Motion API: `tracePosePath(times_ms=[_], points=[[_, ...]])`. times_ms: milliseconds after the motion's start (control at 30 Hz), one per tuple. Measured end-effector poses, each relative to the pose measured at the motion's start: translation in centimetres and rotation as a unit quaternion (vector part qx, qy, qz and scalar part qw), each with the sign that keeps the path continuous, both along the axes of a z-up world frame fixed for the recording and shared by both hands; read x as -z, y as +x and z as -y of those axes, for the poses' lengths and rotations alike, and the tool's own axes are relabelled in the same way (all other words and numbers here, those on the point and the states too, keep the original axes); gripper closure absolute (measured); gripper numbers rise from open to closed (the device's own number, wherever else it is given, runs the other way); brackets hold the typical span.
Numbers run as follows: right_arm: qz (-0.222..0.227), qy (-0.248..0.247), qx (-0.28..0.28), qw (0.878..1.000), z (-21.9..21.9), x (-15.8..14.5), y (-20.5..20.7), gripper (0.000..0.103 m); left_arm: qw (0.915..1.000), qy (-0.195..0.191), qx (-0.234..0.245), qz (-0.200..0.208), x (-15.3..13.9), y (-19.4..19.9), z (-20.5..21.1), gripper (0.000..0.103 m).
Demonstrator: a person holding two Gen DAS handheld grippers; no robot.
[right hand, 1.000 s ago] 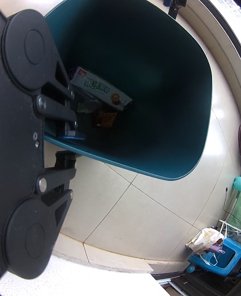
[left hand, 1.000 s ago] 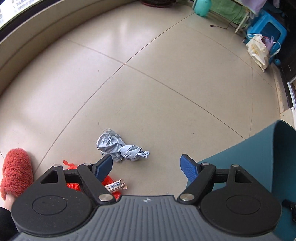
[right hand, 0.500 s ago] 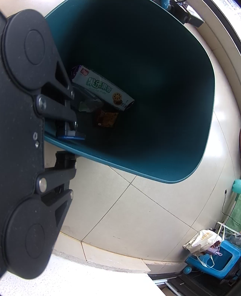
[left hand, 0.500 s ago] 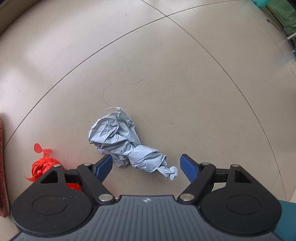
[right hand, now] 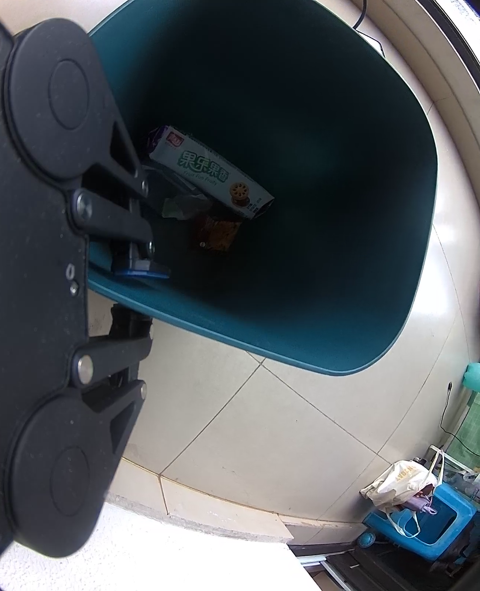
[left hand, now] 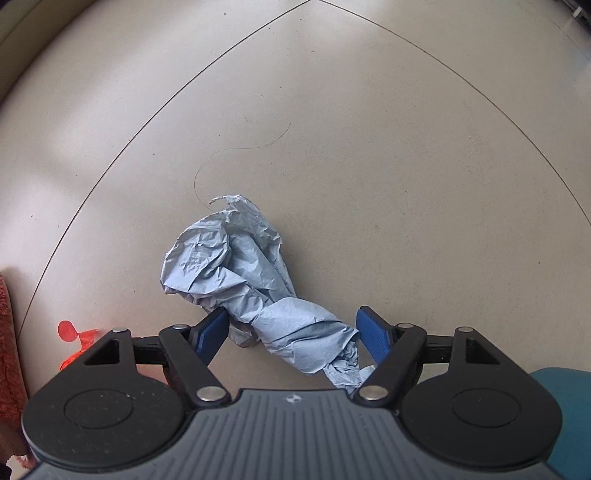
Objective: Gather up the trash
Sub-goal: 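Grasp the grey crumpled paper with the left tool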
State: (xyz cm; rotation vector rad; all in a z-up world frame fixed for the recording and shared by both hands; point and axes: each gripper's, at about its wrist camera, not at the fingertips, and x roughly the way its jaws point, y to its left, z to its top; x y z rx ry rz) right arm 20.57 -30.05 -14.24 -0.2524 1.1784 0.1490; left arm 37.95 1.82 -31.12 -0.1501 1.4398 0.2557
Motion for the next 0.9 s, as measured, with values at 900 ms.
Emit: tracePosePath(times_ms=[900], points=[[0.015, -0.005, -0.005, 1.000, -0.5, -0.3, -1.2, 0.093, 0.9908, 0.023, 0.104, 0.084, -17.7, -9.7, 2.7, 0.045]])
